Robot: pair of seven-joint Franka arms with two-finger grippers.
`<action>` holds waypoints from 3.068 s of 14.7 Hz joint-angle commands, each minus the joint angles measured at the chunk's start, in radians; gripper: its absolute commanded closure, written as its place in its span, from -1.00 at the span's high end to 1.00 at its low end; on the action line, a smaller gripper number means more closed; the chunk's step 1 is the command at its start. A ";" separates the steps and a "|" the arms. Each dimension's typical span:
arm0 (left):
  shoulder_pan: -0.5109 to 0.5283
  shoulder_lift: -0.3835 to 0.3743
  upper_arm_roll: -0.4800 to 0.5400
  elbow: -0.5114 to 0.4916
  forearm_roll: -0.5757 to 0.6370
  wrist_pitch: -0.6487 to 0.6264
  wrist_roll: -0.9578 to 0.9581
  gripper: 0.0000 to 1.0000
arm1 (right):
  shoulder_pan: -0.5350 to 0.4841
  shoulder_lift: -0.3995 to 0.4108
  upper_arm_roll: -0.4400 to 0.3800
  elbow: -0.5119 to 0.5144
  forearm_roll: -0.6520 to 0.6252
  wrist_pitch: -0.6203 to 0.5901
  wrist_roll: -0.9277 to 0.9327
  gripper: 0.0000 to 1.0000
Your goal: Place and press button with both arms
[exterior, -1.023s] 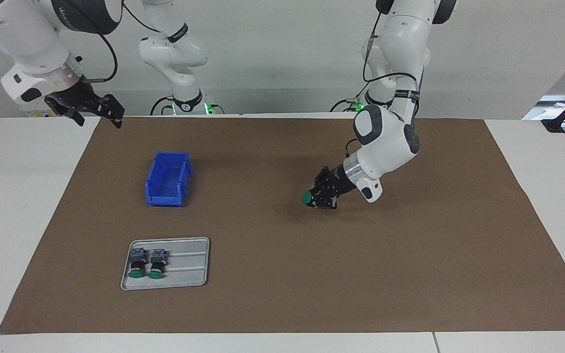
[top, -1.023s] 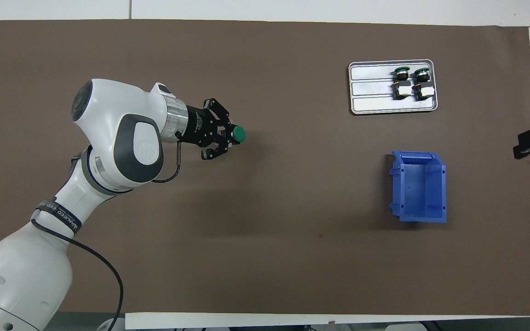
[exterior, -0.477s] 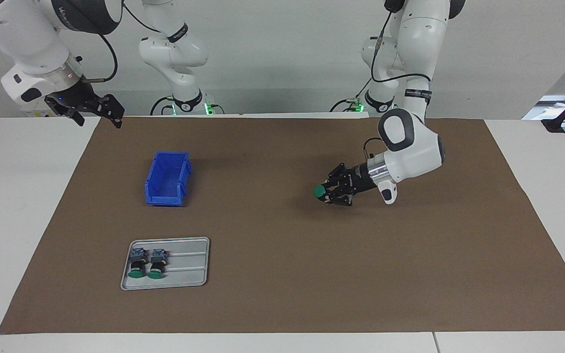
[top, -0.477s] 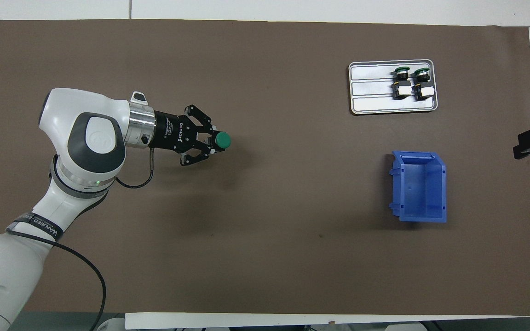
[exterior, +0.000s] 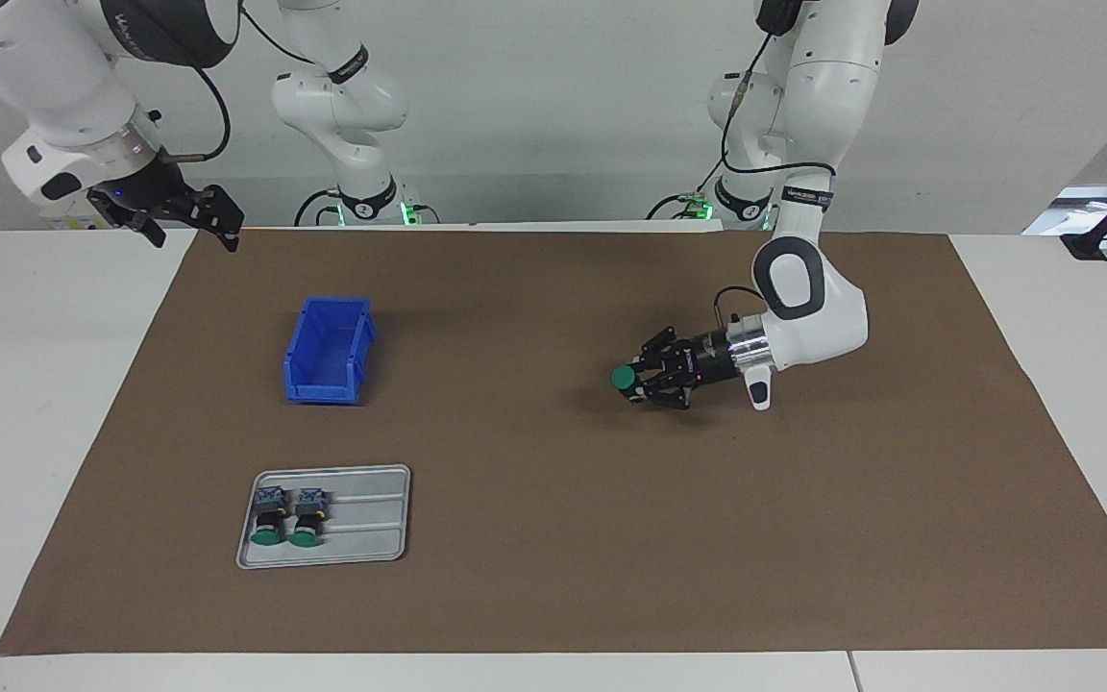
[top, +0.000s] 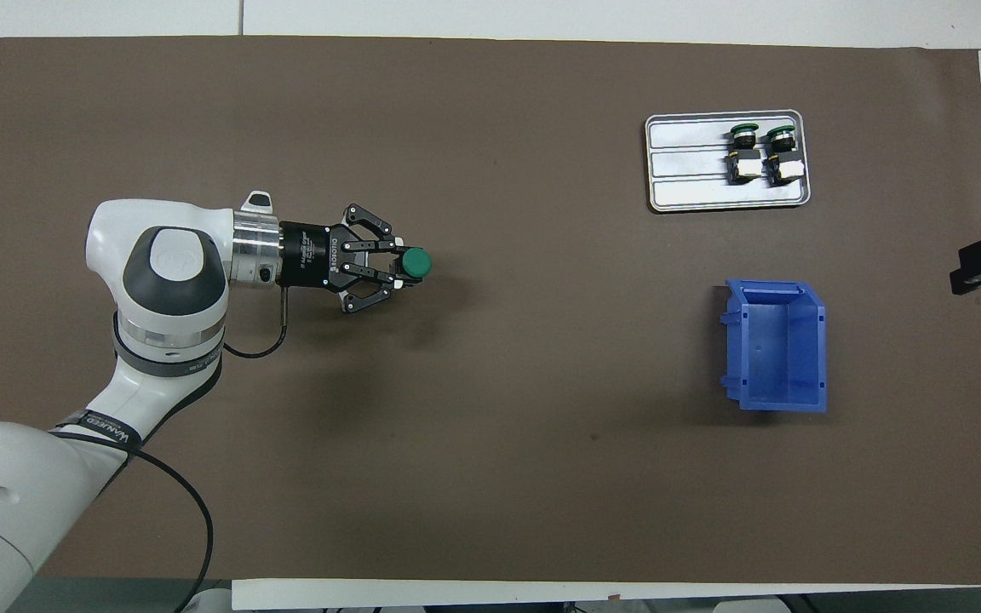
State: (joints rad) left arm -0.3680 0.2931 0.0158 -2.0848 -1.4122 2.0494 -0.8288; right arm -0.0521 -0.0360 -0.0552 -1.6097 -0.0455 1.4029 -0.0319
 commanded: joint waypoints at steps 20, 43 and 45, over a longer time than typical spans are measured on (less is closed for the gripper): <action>0.047 -0.014 -0.005 -0.227 -0.312 -0.129 0.385 -0.68 | -0.003 -0.013 0.002 -0.010 -0.005 -0.001 -0.022 0.97; 0.015 -0.015 -0.005 -0.259 -0.363 -0.066 0.438 -0.15 | -0.003 -0.013 0.002 -0.010 -0.005 -0.001 -0.022 0.97; 0.017 -0.017 -0.004 -0.261 -0.361 -0.067 0.438 -0.12 | -0.003 -0.013 0.002 -0.010 -0.005 -0.001 -0.023 0.97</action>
State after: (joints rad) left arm -0.3483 0.2921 0.0070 -2.3213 -1.7506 1.9711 -0.4106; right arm -0.0521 -0.0360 -0.0552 -1.6097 -0.0455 1.4029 -0.0319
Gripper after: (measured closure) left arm 0.577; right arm 0.013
